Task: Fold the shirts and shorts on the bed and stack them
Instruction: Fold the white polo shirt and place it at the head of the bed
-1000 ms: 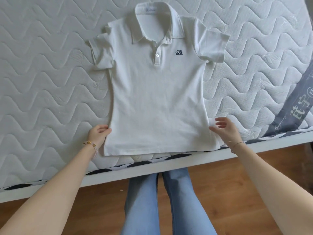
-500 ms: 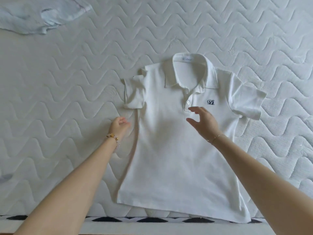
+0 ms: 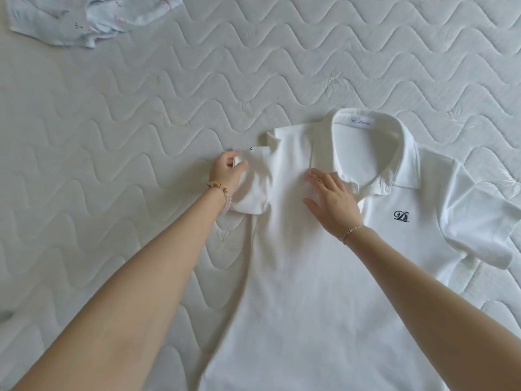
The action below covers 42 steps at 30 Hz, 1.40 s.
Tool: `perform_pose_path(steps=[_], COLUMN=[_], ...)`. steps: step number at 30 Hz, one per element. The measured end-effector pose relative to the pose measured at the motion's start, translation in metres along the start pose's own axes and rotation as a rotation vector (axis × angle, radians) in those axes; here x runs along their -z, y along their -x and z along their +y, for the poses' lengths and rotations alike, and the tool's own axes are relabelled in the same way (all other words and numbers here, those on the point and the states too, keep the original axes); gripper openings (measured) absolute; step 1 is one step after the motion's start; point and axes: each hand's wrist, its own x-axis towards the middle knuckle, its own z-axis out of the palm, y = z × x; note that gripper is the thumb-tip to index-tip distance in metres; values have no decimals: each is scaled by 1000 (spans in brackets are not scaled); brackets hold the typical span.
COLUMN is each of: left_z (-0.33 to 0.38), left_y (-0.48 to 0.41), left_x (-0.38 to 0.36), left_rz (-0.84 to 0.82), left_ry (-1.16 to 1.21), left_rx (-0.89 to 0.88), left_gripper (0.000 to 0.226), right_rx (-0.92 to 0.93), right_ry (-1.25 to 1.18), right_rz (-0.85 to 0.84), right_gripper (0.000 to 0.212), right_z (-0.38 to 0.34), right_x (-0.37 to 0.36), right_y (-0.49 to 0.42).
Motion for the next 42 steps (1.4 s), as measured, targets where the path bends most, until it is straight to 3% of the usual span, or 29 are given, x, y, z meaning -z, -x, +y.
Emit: perform_pose_path(steps=[11,17,22,24,26,30,36,42], left_z=[7,4,10,7,1,-6,-17,-27], left_y=[-31,-32,-56,-66,-68,-57,-11,33], left_x=[2,8,39,49,49,41,41,38], left_rz=[7,-6,142,137,121,120,-56,-226], left_ry=[13,-22,-58,-86,-137,-130,146,199], left_rx=[13,-37,-45,-11,17,47,149,245], left_gripper=[37,21,4,13,3,22,29,43], right_rx=[8,7,0,-6,-14,-23,-25,-19], right_ry=[30,36,56,68,76,74,35,-10], right_rz=[89,102,108,115,112,105,85,110], right_gripper=[52,52,50,51,53,53,52,48], right_z=[1,0,1,0,-1,-1,0,-3], right_x=[-11,-14,-17,-17,-19,-22,-22,-21], right_y=[7,7,6,5,6,6,7,29])
